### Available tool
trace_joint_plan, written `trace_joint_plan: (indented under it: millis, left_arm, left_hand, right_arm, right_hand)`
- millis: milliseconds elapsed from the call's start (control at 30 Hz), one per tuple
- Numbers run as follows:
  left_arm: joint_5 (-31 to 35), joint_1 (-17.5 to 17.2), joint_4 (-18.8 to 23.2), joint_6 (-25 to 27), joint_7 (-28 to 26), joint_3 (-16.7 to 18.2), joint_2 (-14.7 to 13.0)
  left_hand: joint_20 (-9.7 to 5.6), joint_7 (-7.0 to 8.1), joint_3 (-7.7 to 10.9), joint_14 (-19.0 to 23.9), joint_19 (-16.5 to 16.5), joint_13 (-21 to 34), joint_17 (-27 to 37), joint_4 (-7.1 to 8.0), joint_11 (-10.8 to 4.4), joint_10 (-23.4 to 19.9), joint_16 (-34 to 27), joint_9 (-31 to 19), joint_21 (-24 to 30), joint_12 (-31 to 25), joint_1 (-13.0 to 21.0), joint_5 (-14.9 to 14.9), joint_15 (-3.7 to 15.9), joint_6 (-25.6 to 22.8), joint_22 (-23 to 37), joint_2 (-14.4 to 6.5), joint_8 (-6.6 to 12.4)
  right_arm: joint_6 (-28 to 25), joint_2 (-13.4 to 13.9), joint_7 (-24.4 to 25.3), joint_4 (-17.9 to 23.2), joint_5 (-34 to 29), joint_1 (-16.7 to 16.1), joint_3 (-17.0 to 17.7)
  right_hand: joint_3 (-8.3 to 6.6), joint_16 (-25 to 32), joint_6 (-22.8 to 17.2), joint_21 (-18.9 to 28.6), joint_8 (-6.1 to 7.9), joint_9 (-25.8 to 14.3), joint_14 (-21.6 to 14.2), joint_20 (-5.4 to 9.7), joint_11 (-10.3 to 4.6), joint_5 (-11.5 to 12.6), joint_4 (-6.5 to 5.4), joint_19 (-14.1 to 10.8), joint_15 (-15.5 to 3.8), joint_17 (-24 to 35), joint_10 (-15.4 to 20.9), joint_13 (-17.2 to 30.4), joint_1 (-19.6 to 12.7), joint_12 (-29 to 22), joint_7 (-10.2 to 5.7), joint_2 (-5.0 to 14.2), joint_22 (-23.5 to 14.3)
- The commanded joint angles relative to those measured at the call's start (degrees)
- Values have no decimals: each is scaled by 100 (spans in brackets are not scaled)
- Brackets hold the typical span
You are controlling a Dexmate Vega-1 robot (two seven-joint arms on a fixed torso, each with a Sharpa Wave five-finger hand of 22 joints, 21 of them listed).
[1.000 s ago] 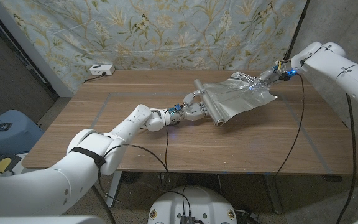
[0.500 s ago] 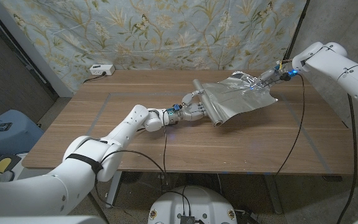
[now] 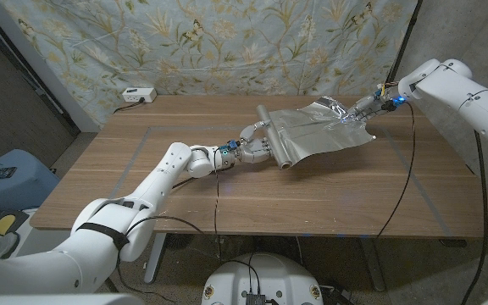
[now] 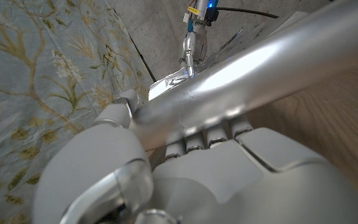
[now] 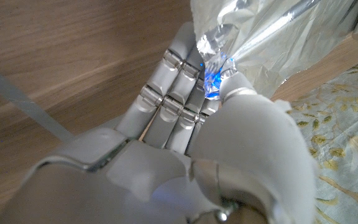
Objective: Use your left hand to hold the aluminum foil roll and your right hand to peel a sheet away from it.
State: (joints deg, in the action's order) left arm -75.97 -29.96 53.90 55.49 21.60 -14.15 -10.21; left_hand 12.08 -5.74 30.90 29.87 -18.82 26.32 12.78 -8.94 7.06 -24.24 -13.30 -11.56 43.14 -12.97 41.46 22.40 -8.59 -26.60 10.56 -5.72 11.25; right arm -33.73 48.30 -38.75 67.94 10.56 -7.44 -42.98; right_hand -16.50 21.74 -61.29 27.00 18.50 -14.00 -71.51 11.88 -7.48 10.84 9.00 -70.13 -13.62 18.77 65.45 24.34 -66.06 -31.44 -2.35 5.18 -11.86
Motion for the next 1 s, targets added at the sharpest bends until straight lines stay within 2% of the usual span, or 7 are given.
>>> trace_joint_plan:
  millis: [33, 67, 233, 1000]
  left_arm:
    - [-487, -326, 579, -8, -485, 114, -299]
    - [-522, -347, 612, -12, -509, 116, -323]
    - [-680, -438, 753, -41, -635, 122, -434]
    - [-1153, -727, 1153, -166, -789, 52, -798]
  left_hand:
    - [-10, 14, 22, -14, -44, -6, 11, -3, 10, 17, -37, -24, 21, -53, -44, -6, -11, -32, 16, -9, 25]
    - [-15, 19, 18, -1, -52, -6, 6, -9, 5, 13, -40, -24, 22, -55, -47, -7, -8, -43, 16, 7, 30]
    - [-12, 17, 23, -9, -56, -7, 6, -6, 20, 11, -37, -24, 17, -57, -46, -8, -11, -36, 16, 0, 27]
    - [-11, 16, 27, -2, -60, -11, 2, -7, 4, 19, -41, -23, -8, -58, -52, -16, -15, -30, 17, 1, 24]
  right_arm:
    - [39, -202, 18, -329, -81, 155, -124]
    - [3, -226, 24, -352, -90, 174, -137]
    - [10, -262, 40, -391, -93, 186, -155]
    - [-308, -206, 165, -105, -54, 141, -166]
  right_hand:
    - [-7, -29, -6, 37, 1, -18, -59, 5, -27, 35, -24, 8, 9, 39, 12, 19, -50, -37, 19, 60, -25]
    - [-1, -42, -1, 52, 2, -34, -62, 4, -70, 35, -23, 15, 9, 51, 94, 40, -57, -80, 24, 58, -26]
    - [7, -57, 6, 73, -9, -36, -75, 4, -105, 36, -28, 31, 10, 73, 114, 57, -62, -98, 15, 63, -26]
    - [40, -142, 21, 165, -34, -69, -82, 3, -74, 39, -41, 79, 12, 148, 109, 63, -80, -99, 23, 78, -25]
